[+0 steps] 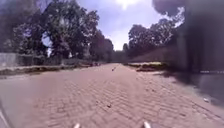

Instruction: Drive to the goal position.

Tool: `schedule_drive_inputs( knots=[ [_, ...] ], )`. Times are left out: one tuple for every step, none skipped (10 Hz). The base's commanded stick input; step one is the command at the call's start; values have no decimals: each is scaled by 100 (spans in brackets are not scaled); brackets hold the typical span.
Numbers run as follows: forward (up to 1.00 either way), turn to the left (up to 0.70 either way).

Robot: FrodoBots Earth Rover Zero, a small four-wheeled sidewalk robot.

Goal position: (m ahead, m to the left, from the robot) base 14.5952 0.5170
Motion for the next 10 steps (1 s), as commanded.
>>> schedule_drive_inputs(
  knots=[
    [70,0],
    [70,0],
    [70,0],
    [70,-35],
    [70,-35],
    [70,-35],
    [70,-35],
    [70,-35],
    [70,-35],
    [70,-35]
  ],
)
